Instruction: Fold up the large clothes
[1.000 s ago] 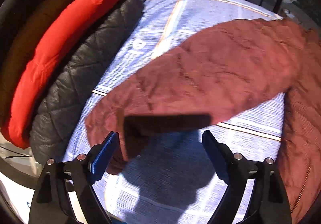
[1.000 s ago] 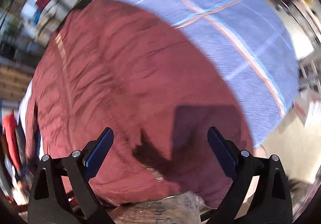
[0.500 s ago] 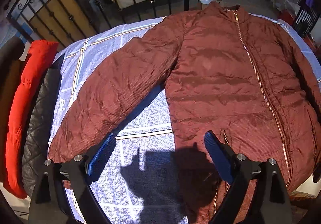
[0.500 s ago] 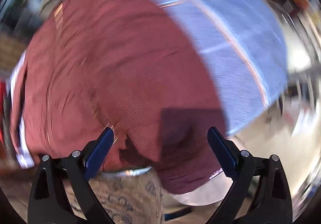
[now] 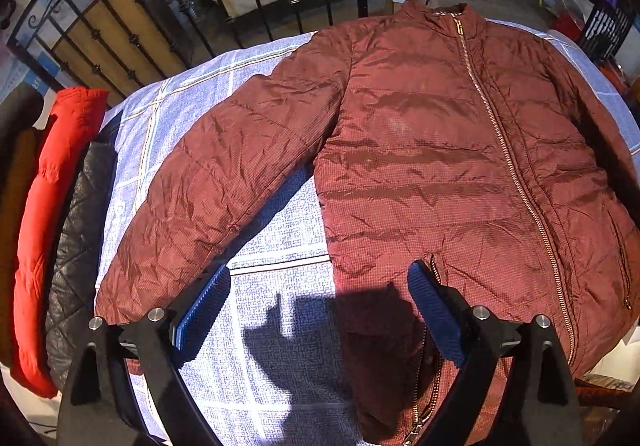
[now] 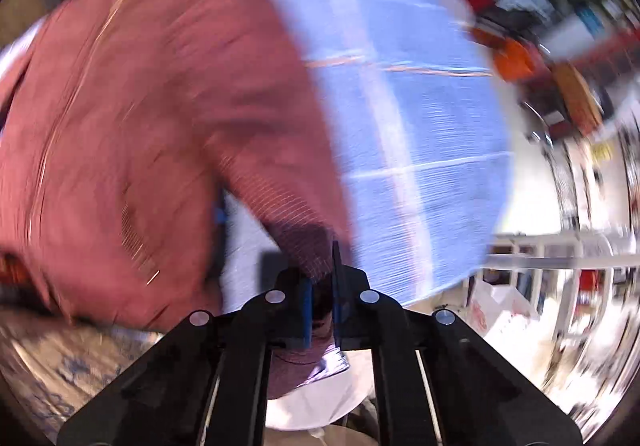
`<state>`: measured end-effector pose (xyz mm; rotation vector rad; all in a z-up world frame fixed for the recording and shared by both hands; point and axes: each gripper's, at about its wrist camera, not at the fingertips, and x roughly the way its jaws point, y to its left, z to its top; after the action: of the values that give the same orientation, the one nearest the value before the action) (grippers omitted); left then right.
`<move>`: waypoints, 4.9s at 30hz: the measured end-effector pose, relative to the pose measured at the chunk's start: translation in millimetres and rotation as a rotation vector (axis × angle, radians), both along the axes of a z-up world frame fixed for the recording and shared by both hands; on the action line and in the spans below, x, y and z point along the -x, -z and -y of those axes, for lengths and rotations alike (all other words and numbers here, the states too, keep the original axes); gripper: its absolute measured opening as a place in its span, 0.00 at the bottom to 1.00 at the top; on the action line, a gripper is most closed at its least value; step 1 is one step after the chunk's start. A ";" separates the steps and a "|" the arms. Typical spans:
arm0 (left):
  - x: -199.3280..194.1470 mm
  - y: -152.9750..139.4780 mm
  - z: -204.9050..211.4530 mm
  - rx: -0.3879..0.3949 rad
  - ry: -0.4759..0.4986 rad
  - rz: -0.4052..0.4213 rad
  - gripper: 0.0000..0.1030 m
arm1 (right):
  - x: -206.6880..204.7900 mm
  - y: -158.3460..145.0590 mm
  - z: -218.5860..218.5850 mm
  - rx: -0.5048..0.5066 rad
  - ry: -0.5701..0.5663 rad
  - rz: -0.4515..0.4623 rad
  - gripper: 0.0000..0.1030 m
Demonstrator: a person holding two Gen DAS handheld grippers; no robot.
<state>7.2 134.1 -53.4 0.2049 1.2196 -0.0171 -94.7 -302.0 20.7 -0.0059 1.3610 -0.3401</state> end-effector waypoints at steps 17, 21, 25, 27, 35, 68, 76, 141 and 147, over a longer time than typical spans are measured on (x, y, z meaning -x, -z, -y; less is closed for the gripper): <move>11.1 -5.3 5.3 -0.023 -0.071 -0.026 0.86 | -203.4 -33.2 135.0 0.322 -0.121 0.038 0.08; 24.6 4.4 -8.4 0.047 -0.121 -0.079 0.88 | -169.0 24.4 139.9 0.238 -0.052 -0.098 0.72; 35.6 13.6 -33.3 0.116 -0.161 -0.134 0.89 | -119.9 18.7 136.1 0.194 0.057 -0.014 0.81; 40.4 14.8 -50.1 0.143 -0.185 -0.154 0.89 | -98.1 3.4 126.2 0.126 0.104 0.055 0.83; 67.9 22.9 -62.5 0.258 0.001 -0.254 0.89 | -30.8 35.6 20.5 -0.421 -0.102 0.033 0.93; 41.0 -44.5 -22.6 0.517 0.217 -0.056 0.75 | 7.9 32.7 -16.7 -0.675 0.226 -0.070 0.48; 68.7 22.1 -35.8 0.400 0.186 -0.212 0.84 | 16.4 44.6 -20.2 -0.566 0.169 -0.077 0.65; 45.5 9.2 92.6 0.204 0.262 -0.108 0.94 | -88.8 -78.7 353.2 -0.625 0.945 0.635 0.09; 46.5 6.2 83.0 0.208 0.258 -0.085 0.94 | -159.9 -135.0 282.5 -0.463 0.622 0.670 0.09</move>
<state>-39.3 51.1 -59.6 0.1800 1.2592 -0.3789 65.2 -584.5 155.8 0.8587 0.7162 -0.4804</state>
